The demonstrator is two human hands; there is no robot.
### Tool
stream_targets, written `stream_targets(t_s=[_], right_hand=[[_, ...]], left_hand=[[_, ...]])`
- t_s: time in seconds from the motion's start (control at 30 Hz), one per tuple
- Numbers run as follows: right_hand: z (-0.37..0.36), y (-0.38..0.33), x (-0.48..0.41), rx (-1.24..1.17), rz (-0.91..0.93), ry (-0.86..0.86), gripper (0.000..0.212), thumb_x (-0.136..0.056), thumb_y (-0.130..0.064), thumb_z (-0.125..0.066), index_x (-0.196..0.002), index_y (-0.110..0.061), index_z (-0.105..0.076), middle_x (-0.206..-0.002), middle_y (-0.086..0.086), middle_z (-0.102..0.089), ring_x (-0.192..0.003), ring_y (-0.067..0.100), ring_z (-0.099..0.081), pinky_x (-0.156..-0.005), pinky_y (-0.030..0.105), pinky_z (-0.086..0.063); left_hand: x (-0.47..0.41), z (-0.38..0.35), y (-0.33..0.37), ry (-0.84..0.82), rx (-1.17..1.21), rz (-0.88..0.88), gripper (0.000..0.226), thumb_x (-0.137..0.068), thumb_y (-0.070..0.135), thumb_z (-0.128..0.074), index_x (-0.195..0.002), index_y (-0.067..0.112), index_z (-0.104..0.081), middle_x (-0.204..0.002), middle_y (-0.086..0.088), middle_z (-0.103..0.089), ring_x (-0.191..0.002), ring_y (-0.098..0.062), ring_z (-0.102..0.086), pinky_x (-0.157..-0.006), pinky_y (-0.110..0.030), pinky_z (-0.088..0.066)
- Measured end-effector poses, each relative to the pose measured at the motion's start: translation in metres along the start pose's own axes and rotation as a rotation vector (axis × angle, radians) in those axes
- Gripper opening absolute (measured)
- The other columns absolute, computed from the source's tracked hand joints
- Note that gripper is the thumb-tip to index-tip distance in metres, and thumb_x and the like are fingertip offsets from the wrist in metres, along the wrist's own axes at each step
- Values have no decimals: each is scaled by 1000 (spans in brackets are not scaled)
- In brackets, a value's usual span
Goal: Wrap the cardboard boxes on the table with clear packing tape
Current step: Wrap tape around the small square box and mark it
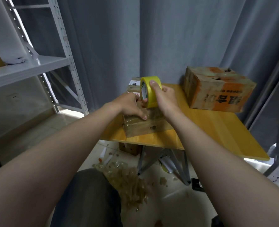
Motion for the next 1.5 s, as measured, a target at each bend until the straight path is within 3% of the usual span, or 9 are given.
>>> stream_targets(t_s=[0.07,0.13,0.4,0.53,0.7,0.83,1.0,1.37,1.5], right_hand=[[-1,1,-4,-8,-10,12,48,-99,-50,-59,-70,-14,-69,-64,4,-75,-69,18,-75,-78,33,-61],[-1,1,-3,-23,-5,22,48,-99,-50,-59,-71,-13,-71,-65,6,-75,-72,23,-76,-82,40,-62],[13,-2,-3,-53,-56,128,58,-91,-57,-64,-66,-5,-72,-56,8,-70,-57,26,-71,-69,43,-64],[21,-8,13,-53,-36,83,55,-98,-50,-62,-62,-9,-72,-54,7,-69,-49,17,-68,-53,19,-54],[24,-5,30,37,-44,39,57,-99,-49,-61,-75,1,-74,-56,12,-69,-45,22,-65,-47,23,-54],[32,19,41,-20,-124,47,54,-98,-49,-63,-85,2,-74,-58,14,-70,-45,22,-66,-49,25,-53],[41,41,58,-13,-197,37,52,-99,-48,-63,-87,1,-74,-58,13,-70,-45,20,-67,-50,26,-58],[40,68,72,80,-258,42,58,-99,-52,-61,-73,-1,-73,-59,12,-72,-52,26,-71,-67,39,-64],[34,83,73,90,-298,29,57,-97,-55,-61,-81,-1,-72,-59,11,-72,-53,26,-72,-68,40,-65]], left_hand=[[0,0,-1,-6,-1,5,52,-60,58,-92,-88,30,-58,-92,10,-62,-89,-17,-59,-62,-27,-39],[0,-2,0,-16,5,11,53,-59,59,-92,-90,30,-60,-90,11,-62,-88,-16,-60,-62,-28,-40],[-3,-5,-3,-24,90,12,51,-60,57,-93,-93,32,-63,-90,16,-63,-86,-11,-60,-60,-25,-40],[-6,-7,-2,-19,84,9,60,-59,60,-91,-105,34,-63,-100,8,-66,-93,-17,-62,-63,-27,-42],[-9,-8,-6,-23,88,39,70,-57,61,-92,-113,27,-66,-105,7,-68,-99,-19,-63,-67,-29,-44],[-9,-8,-5,-18,94,42,85,-63,57,-92,-134,21,-61,-124,3,-65,-105,-17,-58,-84,-31,-48],[-10,-8,-5,-29,84,58,87,-61,60,-91,-133,22,-62,-114,6,-63,-102,-18,-59,-79,-31,-47],[-9,-10,-5,-32,91,46,90,-65,57,-91,-139,18,-58,-119,5,-61,-103,-17,-55,-89,-32,-49],[-8,-9,-3,-47,63,35,90,-65,60,-90,-140,20,-58,-120,5,-62,-106,-18,-58,-86,-32,-49]])
Point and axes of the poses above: each hand's wrist, its own x-axis away from the middle knuckle, its own z-axis out of the back of the hand, y = z × x, the point moved 10 cm from there along -x, towards the middle knuckle
